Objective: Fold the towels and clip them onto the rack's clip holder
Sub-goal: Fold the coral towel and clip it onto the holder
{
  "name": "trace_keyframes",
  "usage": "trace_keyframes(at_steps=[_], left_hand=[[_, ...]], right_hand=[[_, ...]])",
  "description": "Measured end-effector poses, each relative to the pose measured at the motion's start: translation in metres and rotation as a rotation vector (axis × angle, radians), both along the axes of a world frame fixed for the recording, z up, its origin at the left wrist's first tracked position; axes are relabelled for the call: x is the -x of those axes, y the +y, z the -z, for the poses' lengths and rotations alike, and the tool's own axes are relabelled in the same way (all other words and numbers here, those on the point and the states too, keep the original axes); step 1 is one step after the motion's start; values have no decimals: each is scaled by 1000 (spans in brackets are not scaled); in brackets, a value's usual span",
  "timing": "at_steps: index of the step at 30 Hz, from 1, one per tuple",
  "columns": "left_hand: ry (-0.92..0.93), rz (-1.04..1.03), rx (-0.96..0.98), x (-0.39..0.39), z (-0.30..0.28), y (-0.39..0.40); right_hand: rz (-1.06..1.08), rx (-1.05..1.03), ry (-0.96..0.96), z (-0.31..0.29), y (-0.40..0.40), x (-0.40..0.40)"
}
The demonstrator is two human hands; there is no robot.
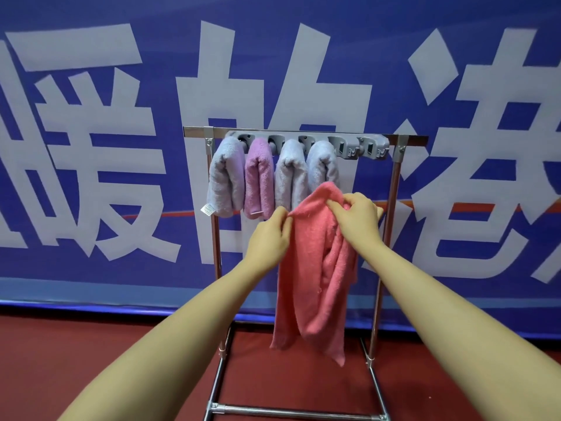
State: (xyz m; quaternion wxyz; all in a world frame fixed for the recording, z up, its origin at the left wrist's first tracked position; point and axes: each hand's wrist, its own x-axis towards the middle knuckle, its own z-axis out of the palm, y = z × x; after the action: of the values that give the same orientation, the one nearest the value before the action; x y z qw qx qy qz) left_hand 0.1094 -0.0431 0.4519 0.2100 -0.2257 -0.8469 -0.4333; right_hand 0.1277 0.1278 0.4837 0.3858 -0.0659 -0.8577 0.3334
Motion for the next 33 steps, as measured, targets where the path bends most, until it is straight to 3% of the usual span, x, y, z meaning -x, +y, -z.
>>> trace_keyframes(at_steps=[7, 11, 16, 21, 24, 27, 33], left_hand=[[-190, -102, -131, 15, -18, -6], [-228, -175, -200, 22, -18, -10], [-242, -241, -338, 27, -16, -19], [-366, -228, -422, 38, -10, -27], [-367, -243, -477, 36, -7, -30], [-250, -253, -380, 31, -5, -30], [3, -133, -78, 14, -6, -4]], right_hand=[[2, 147, -116, 12, 13, -7], [36, 82, -235, 17, 20, -11], [114, 24, -143, 24, 31, -14], [237, -4, -139, 24, 36, -17], [282, 124, -101, 21, 34, -18], [176, 292, -20, 17, 32, -17], [-118, 254, 28, 17, 15, -10]])
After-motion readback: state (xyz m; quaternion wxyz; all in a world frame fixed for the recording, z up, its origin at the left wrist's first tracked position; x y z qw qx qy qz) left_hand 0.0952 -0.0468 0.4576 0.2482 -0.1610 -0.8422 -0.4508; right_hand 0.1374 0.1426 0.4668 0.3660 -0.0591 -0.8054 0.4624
